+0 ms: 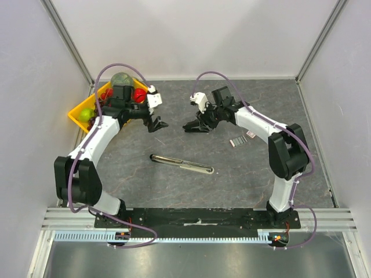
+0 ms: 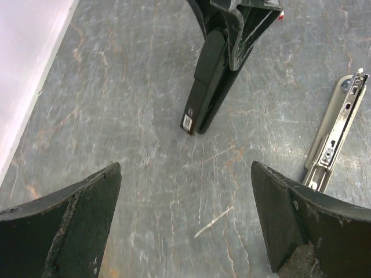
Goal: Load the staples into the stapler
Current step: Open the stapler at the center of the board.
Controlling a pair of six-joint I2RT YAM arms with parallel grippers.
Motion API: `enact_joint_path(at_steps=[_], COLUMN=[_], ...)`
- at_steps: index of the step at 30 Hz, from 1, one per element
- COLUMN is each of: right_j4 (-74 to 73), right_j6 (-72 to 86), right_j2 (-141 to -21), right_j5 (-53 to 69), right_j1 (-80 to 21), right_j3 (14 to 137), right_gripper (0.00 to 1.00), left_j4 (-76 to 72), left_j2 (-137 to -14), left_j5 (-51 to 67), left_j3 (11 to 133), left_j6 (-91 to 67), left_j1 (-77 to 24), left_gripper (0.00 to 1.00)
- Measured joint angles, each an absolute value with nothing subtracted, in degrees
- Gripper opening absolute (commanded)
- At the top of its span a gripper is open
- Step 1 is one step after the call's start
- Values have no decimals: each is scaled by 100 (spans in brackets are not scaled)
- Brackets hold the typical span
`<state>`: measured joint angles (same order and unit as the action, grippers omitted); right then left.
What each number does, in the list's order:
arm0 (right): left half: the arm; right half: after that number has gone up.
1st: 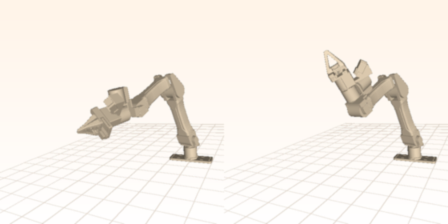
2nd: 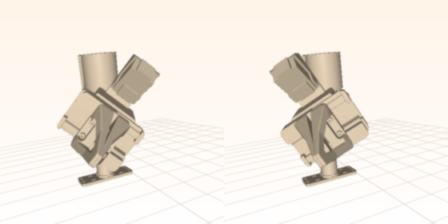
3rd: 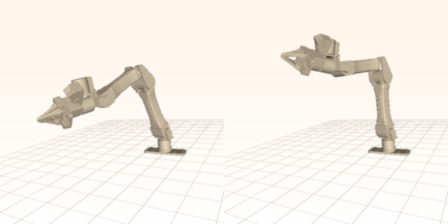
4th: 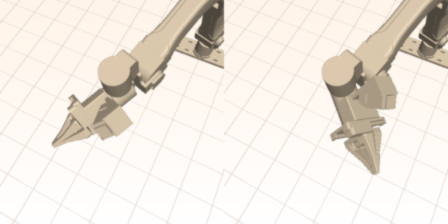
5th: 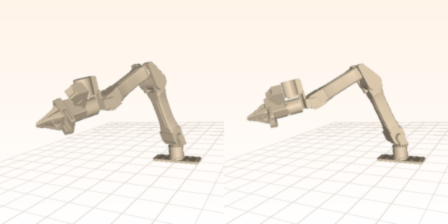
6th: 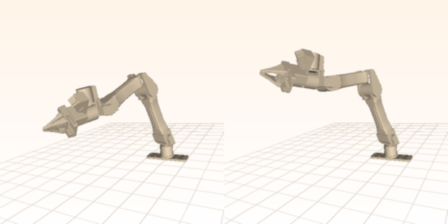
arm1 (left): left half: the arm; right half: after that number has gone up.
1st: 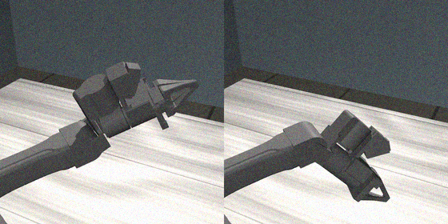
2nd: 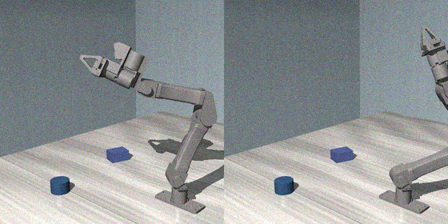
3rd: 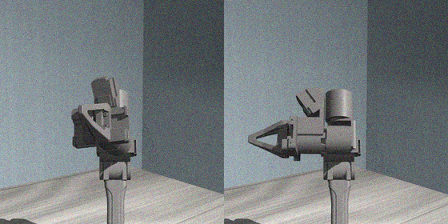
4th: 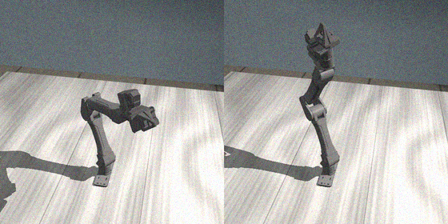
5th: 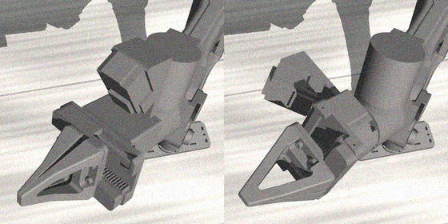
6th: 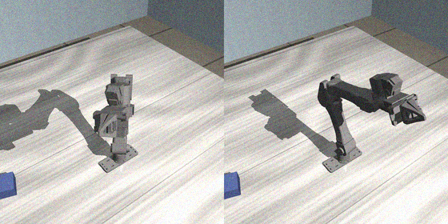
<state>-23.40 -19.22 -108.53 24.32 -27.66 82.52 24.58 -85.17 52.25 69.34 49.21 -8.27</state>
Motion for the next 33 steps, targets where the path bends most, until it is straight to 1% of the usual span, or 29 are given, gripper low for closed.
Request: enact_joint_path(at_steps=[8,16,24,33], right_j4=[-2434,-2425,-2449,-2447], right_j6=[-2115,-2226,-2373,-2512], right_j2=[-10683,-10600,-10503,-10468], right_j5=[2766,2989,3232,3389], right_j1=[-2794,-2683,-2521,-2456], right_j3=[7867,7730,7585,7489], right_gripper=[0,0,0,0], left_j4=[1903,1588,2418,3483], left_j2=[-9376,-10442,-11310,-11858], left_j5=[5188,5133,5437,5638], left_j3=[7177,7837,8831,9218], left_j6=[4950,4847,5166,5846], left_j1=[-1531,-1940,-2121,-2257], left_gripper=[98,97,95,94])
